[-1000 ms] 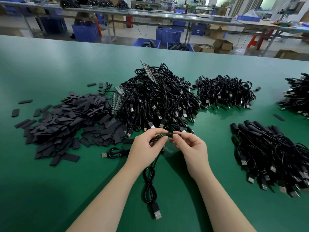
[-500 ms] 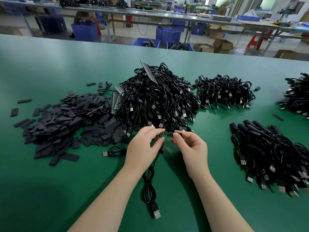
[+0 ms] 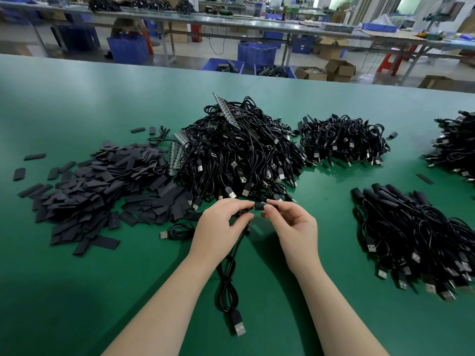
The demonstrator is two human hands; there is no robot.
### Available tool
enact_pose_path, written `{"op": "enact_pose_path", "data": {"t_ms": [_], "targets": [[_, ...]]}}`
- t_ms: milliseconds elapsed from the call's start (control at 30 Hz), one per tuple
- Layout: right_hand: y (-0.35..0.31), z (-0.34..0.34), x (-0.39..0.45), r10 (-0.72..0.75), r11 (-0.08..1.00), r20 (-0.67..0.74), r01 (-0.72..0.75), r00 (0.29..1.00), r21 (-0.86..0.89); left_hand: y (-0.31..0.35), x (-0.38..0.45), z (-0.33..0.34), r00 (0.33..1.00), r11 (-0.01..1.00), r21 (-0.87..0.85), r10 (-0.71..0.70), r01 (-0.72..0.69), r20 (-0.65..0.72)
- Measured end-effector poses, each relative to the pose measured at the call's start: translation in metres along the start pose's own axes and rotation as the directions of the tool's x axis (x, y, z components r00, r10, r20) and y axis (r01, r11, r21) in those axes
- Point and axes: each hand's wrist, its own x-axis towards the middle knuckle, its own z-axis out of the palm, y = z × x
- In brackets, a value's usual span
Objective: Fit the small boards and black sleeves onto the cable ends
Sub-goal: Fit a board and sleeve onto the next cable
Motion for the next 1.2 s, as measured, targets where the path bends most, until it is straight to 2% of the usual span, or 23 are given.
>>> {"op": "enact_pose_path", "data": {"t_ms": [433, 933, 1200], "targets": [[-0.0017, -0.003, 0.0, 0.008, 0.998, 0.046, -0.005, 0.999, -0.06, -0.0044, 0.0013, 0.0004, 0.998, 0.993, -0.113, -0.027, 0.033, 0.056], [-0.004, -0.0048, -0.0006, 0.061, 0.997, 0.156, -0.054, 0.986, -0.048, -0.0055, 0.0005, 0.0033, 0.997, 0.985, -0.173, 0.033, -0.021, 0.067], [-0.0041, -0.0034, -0.0011, 0.068, 0.998, 0.071, -0.067, 0.995, -0.017, -0.0045, 0.0004, 0.0055, 0.996, 0.984, -0.176, 0.046, -0.033, 0.072]]}}
